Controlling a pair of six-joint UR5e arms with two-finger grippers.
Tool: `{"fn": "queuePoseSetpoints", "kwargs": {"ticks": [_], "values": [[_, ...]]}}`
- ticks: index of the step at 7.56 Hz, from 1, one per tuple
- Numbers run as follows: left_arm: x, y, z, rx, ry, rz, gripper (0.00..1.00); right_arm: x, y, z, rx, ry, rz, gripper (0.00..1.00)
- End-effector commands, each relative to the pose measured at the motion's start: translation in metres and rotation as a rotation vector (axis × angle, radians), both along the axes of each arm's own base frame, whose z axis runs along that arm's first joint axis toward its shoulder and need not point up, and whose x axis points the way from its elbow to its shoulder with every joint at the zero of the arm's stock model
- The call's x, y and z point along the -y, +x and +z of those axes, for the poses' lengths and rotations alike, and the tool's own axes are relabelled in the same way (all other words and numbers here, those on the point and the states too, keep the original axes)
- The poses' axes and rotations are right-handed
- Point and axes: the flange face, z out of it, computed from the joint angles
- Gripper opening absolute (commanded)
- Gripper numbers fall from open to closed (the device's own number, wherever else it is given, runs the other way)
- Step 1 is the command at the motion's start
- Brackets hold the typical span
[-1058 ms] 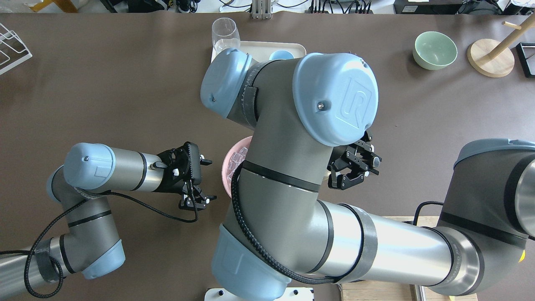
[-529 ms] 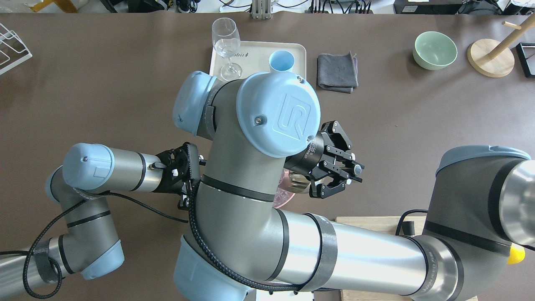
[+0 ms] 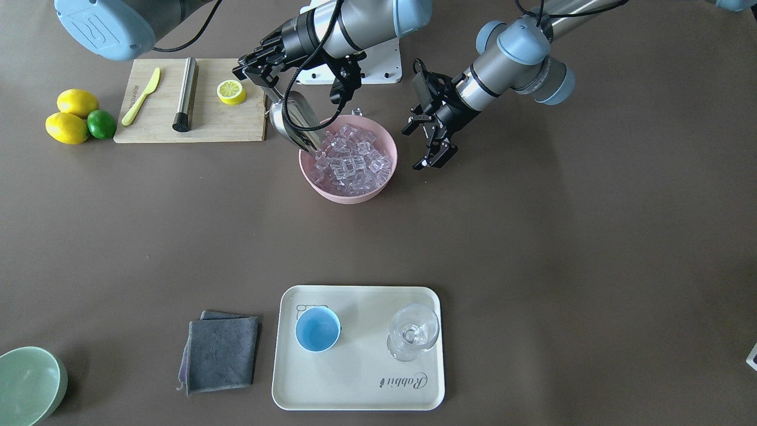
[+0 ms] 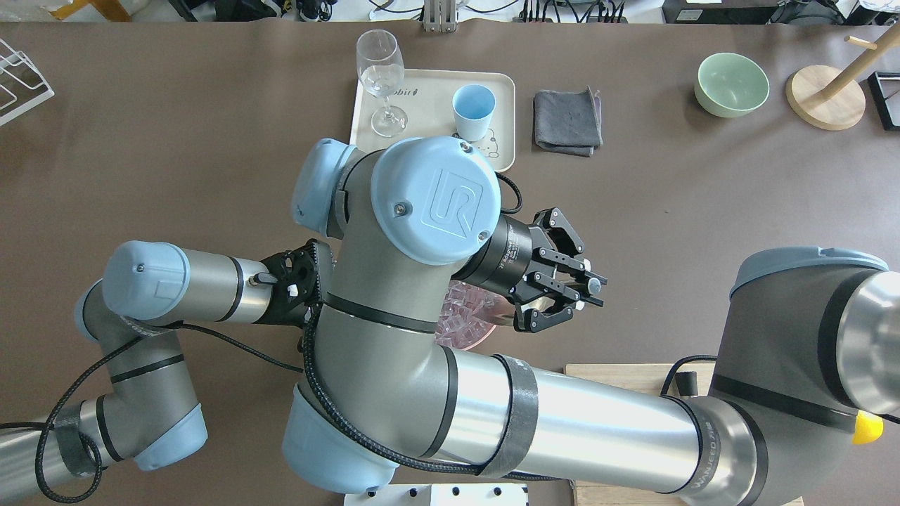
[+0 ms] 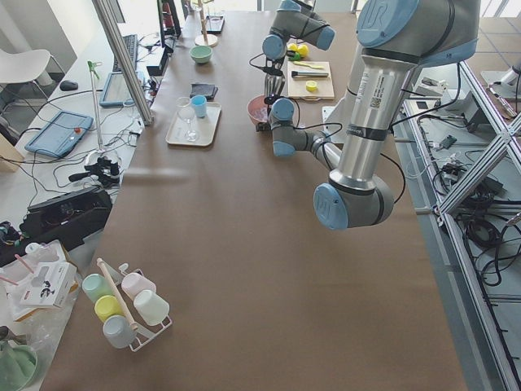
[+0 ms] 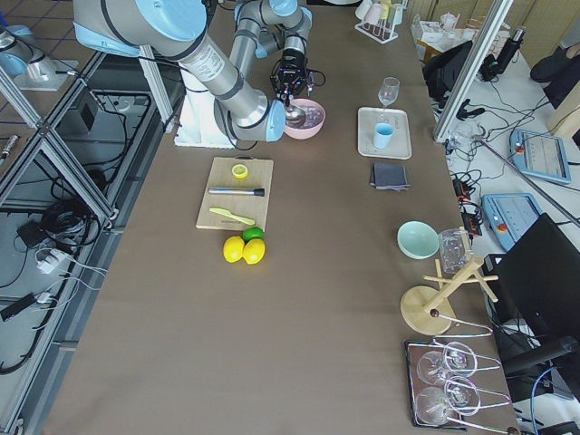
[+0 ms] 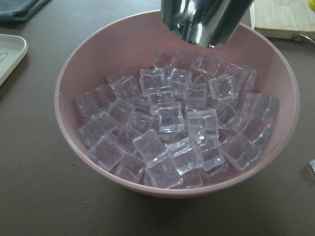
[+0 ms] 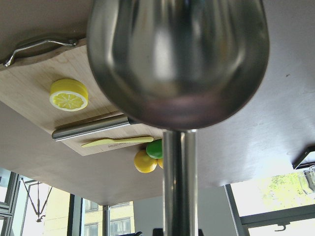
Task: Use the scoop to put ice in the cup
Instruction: 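Swing the held scoop over and lower it into the pink bowl of ice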
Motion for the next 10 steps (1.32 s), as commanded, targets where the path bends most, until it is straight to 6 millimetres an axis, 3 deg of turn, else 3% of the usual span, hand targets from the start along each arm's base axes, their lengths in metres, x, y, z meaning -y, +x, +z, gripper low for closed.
{"fn": "queuePoseSetpoints", "kwargs": {"ticks": [1,6,8,10], "values": [[0.000,-0.001,0.001,0.001,0.000,-0.002,0.99,-0.004,-0.025,0.000,0.018,0.016,0.011,0.00],[-0.008,-0.015,0.001,-0.004,0.000,0.011,0.98,0.001,-0.047,0.040,0.095,0.043,0.024,0.00],[-0.007,-0.011,0.003,0.001,-0.003,0.011,0.99,-0.001,-0.039,0.064,0.162,0.069,0.024,0.00],[-0.007,-0.010,0.004,0.002,-0.004,0.013,0.98,-0.011,-0.016,0.091,0.256,0.108,0.021,0.00]]}}
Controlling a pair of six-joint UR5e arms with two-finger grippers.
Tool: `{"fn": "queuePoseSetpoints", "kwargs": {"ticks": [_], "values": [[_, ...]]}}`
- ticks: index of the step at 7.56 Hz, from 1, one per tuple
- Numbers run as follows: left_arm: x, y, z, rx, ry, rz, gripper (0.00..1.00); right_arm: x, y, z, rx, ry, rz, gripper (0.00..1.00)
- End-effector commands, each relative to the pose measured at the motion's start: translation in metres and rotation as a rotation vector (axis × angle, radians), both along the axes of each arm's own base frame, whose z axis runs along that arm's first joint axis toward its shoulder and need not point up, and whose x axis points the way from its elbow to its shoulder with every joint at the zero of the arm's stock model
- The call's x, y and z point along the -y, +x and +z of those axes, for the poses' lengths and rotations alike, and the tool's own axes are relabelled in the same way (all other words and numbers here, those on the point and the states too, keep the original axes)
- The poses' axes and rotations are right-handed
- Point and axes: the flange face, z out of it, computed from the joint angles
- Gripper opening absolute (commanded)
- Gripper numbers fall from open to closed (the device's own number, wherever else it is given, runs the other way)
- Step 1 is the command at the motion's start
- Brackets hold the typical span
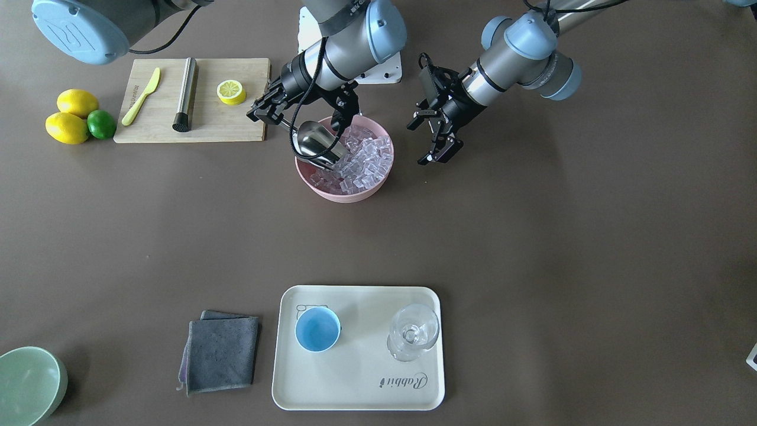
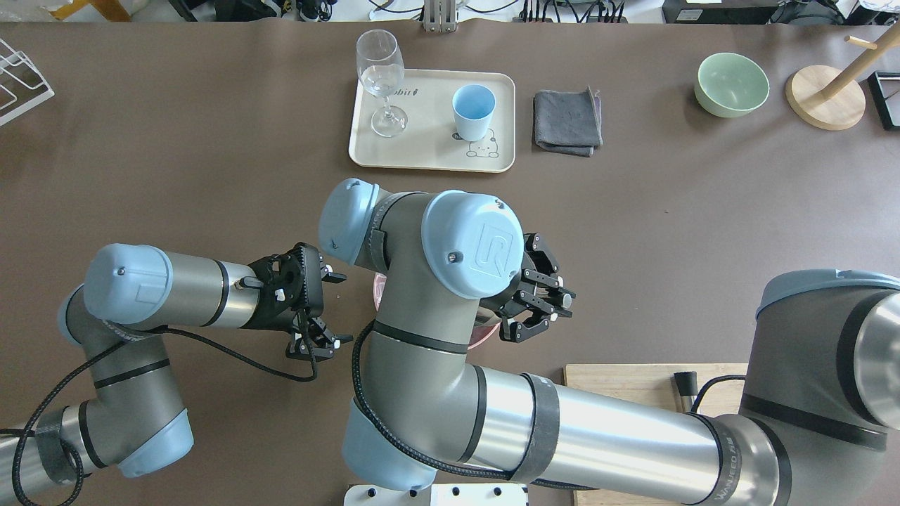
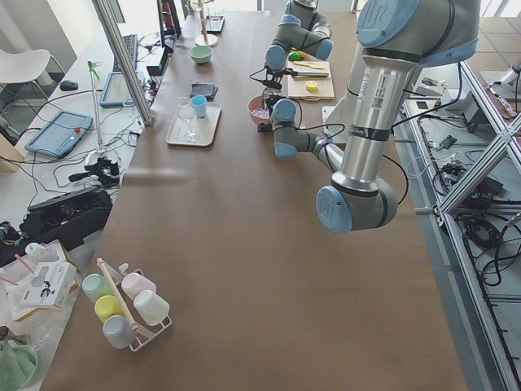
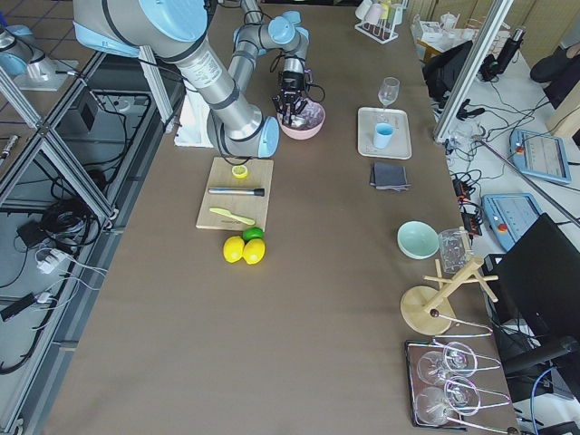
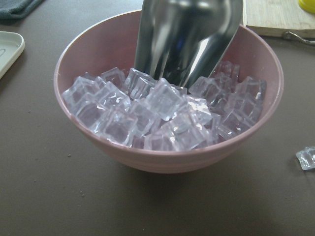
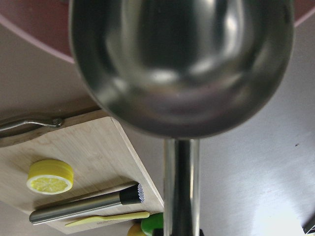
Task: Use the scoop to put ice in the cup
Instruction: 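Swing the held scoop over and lower it into the pink bowl of ice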
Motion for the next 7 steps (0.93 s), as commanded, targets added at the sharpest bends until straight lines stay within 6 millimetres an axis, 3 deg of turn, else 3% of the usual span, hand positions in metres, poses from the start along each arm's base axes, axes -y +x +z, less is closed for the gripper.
{"fn": "queuePoseSetpoints", "kwargs": {"ticks": [1,3,7], "values": [[0.001,0.002,-0.001,0.000,0.002,-0.001,0.98,-0.012,0.026,0.027,0.119,0.045,-0.002,0.00],[0.005,0.009,-0.001,0.004,0.000,-0.003,0.98,-0.011,0.022,0.029,0.181,0.049,-0.003,0.00],[0.005,0.010,-0.001,0.005,0.000,-0.003,0.99,-0.014,0.014,0.052,0.344,0.059,-0.010,0.00]]}}
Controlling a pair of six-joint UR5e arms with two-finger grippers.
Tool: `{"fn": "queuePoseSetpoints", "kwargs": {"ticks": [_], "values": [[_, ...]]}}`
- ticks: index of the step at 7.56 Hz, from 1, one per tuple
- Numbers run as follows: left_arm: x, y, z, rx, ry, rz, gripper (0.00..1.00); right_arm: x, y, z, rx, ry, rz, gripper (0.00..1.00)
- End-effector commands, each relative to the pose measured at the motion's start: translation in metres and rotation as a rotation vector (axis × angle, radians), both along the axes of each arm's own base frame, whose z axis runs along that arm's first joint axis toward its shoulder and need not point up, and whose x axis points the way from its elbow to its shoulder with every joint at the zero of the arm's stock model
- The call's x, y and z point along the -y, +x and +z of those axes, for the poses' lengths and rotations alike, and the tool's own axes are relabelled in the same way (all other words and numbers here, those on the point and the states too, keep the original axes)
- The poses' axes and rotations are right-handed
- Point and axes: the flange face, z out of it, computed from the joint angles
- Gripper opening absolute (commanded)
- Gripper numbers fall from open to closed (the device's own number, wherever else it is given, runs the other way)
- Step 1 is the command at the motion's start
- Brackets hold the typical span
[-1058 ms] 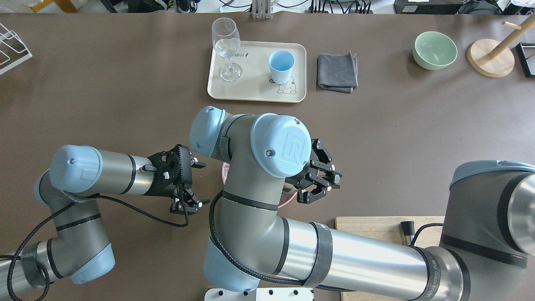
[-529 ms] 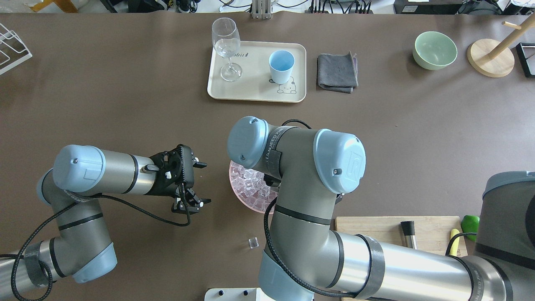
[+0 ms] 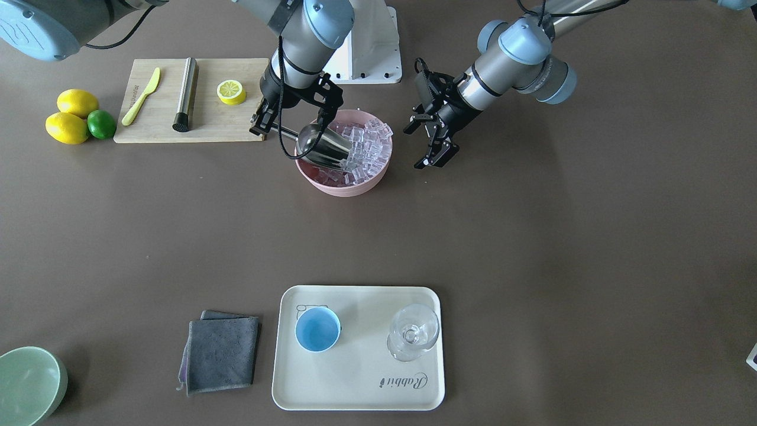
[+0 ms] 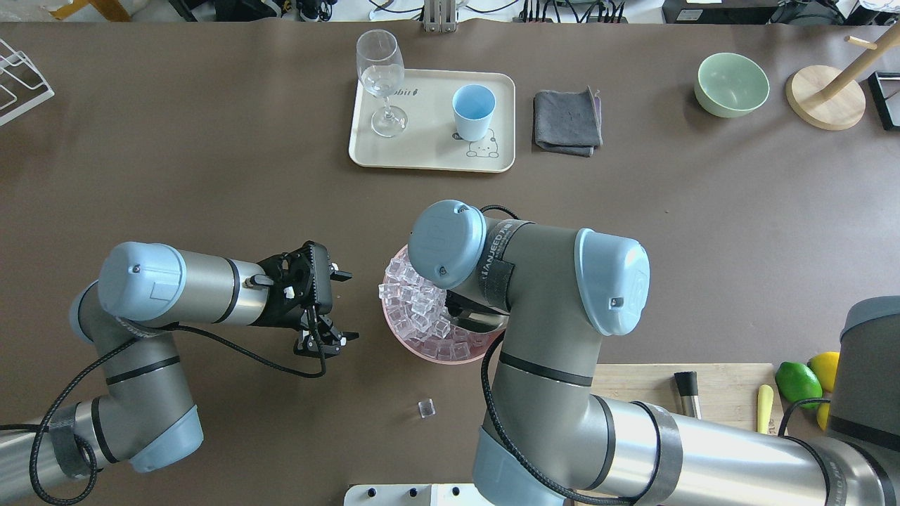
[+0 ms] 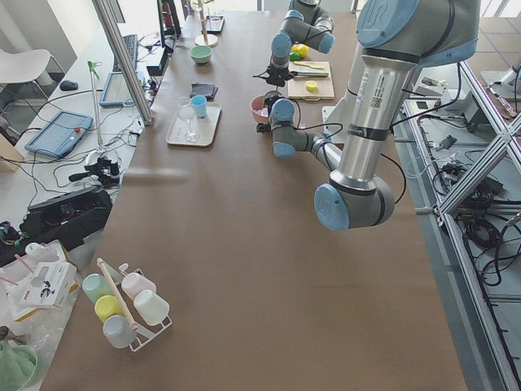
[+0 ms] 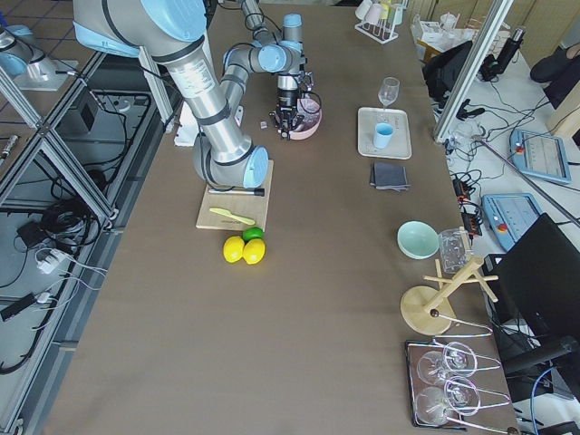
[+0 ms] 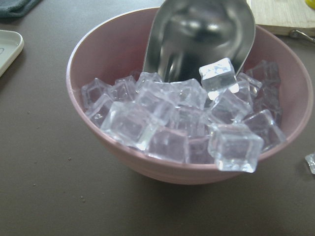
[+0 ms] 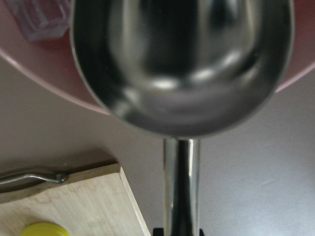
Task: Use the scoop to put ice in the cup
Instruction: 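Drag the scoop through the ice cubes and tilt it up full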
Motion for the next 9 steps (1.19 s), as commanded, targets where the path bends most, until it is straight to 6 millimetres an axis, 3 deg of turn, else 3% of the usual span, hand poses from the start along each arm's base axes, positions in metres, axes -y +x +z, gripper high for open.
{"fn": "queuePoseSetpoints", "kwargs": {"ticks": [1,6,9], "values": [[0.000,0.000,0.000,0.001,0.000,-0.002,0.98,0.000,-0.005,0.016,0.064,0.004,-0.005,0.00],[0.002,0.006,0.000,0.006,-0.002,-0.002,0.98,-0.006,-0.009,0.028,0.132,-0.044,-0.032,0.00],[0.002,0.005,0.000,0.005,-0.002,-0.002,0.99,-0.008,-0.009,0.024,0.148,-0.072,-0.043,0.00]]}}
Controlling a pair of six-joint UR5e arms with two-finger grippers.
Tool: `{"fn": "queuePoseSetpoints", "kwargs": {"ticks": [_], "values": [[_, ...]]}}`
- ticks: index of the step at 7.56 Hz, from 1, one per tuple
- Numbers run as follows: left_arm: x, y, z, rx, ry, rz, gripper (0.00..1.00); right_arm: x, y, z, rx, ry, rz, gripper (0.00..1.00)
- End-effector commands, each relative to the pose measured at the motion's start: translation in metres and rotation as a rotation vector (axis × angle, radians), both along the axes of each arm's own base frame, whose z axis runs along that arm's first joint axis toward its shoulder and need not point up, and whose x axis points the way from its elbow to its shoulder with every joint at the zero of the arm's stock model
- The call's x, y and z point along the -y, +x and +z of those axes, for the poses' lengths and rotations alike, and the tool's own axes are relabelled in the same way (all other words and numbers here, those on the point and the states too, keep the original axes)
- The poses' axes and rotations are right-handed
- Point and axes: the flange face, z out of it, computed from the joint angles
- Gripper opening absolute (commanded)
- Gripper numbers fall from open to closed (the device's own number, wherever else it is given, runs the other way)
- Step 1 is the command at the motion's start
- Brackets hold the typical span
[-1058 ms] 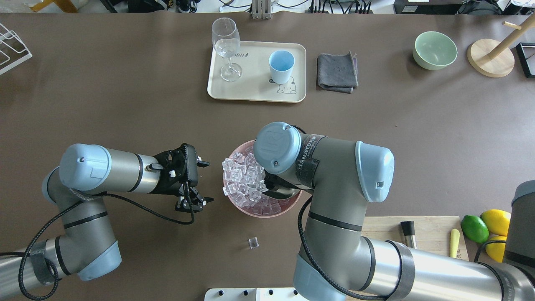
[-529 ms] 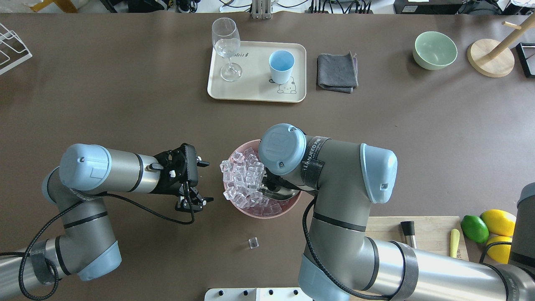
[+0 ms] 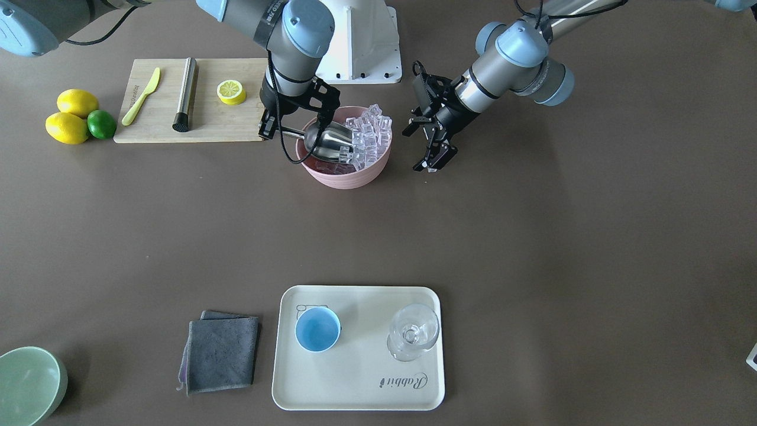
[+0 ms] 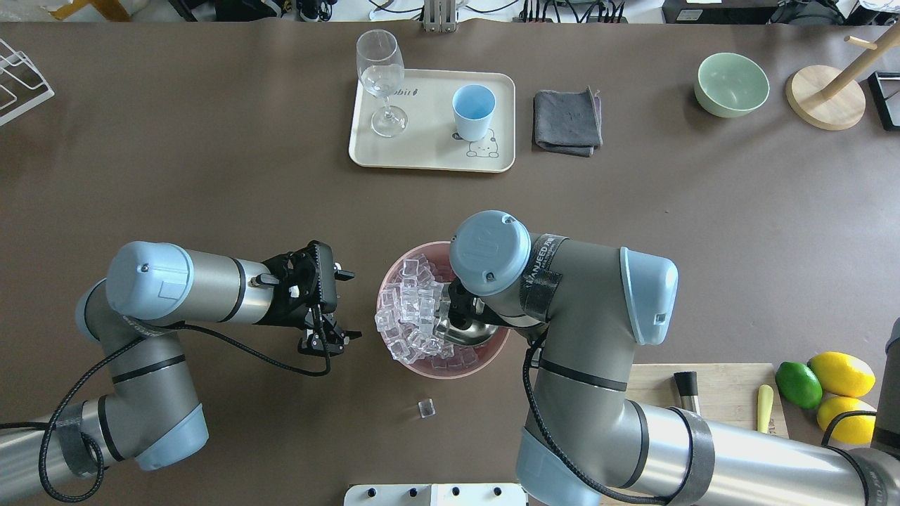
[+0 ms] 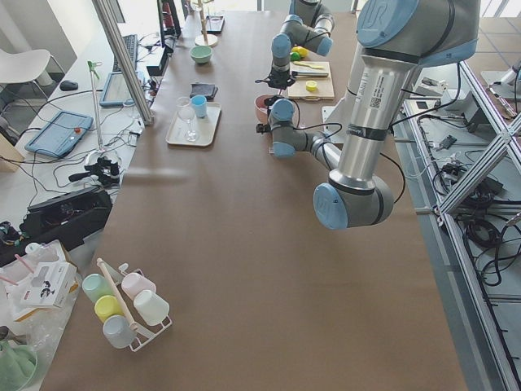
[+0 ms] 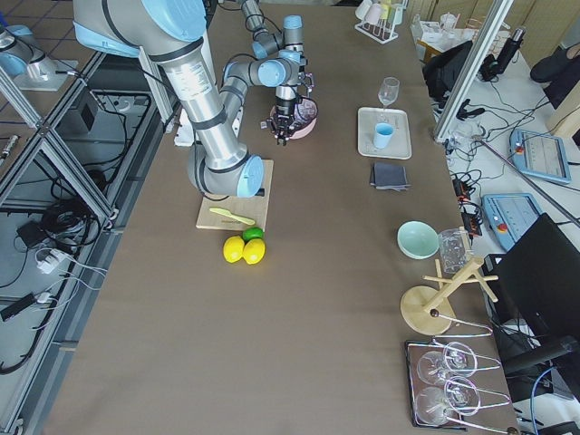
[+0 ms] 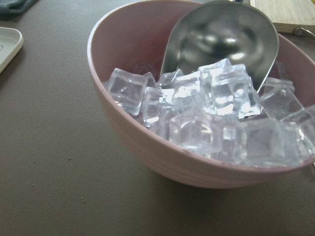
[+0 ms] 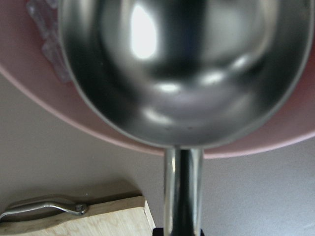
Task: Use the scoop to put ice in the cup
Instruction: 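Drag the scoop through the ice cubes and tilt it up full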
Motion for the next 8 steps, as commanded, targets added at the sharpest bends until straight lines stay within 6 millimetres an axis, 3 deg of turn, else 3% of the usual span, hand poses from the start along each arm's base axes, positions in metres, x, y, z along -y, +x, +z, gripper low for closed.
{"fn": "queuePoseSetpoints", "kwargs": {"ticks": [1,3,5,8], "values": [[0.000,0.001,-0.001,0.000,-0.001,0.000,0.99,-0.001,0.000,-0.004,0.015,-0.032,-0.012,0.00],[0.001,0.001,0.000,0.001,-0.002,0.000,0.98,0.004,0.003,-0.005,0.011,-0.025,-0.003,0.00],[0.002,0.002,-0.001,0.001,-0.002,0.000,0.98,0.025,0.014,-0.007,0.015,-0.007,0.018,0.00],[0.001,0.001,0.000,0.005,-0.003,0.003,0.98,0.039,0.016,-0.015,0.006,0.127,0.062,0.00]]}}
